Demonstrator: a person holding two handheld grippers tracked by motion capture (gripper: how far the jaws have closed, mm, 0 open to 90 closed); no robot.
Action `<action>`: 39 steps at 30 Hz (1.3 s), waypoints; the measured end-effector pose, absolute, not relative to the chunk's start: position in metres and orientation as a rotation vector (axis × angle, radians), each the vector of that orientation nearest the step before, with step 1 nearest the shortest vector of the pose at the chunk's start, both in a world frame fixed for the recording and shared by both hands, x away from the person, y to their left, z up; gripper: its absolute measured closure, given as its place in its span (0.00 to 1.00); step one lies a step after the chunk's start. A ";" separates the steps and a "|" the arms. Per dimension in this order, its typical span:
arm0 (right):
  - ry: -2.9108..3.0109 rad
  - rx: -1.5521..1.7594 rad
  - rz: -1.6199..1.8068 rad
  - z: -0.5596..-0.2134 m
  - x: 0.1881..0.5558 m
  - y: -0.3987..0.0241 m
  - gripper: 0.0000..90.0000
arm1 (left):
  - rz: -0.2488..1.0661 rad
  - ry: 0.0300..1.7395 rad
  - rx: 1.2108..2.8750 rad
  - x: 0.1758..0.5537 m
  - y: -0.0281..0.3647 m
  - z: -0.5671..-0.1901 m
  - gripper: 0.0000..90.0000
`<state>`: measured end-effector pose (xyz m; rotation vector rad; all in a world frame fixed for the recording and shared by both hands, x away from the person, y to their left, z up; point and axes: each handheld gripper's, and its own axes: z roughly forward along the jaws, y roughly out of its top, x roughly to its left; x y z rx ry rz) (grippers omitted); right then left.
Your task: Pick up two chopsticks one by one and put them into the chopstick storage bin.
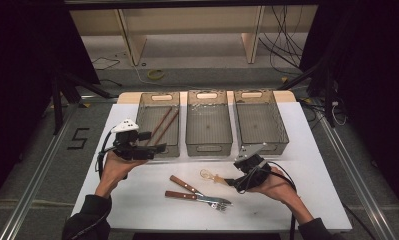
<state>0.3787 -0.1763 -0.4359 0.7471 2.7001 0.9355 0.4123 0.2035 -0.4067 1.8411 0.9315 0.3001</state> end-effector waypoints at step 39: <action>2.839 0.771 0.743 -0.451 0.395 -0.165 0.52 | 0.286 0.836 1.848 0.361 0.177 -0.454 0.18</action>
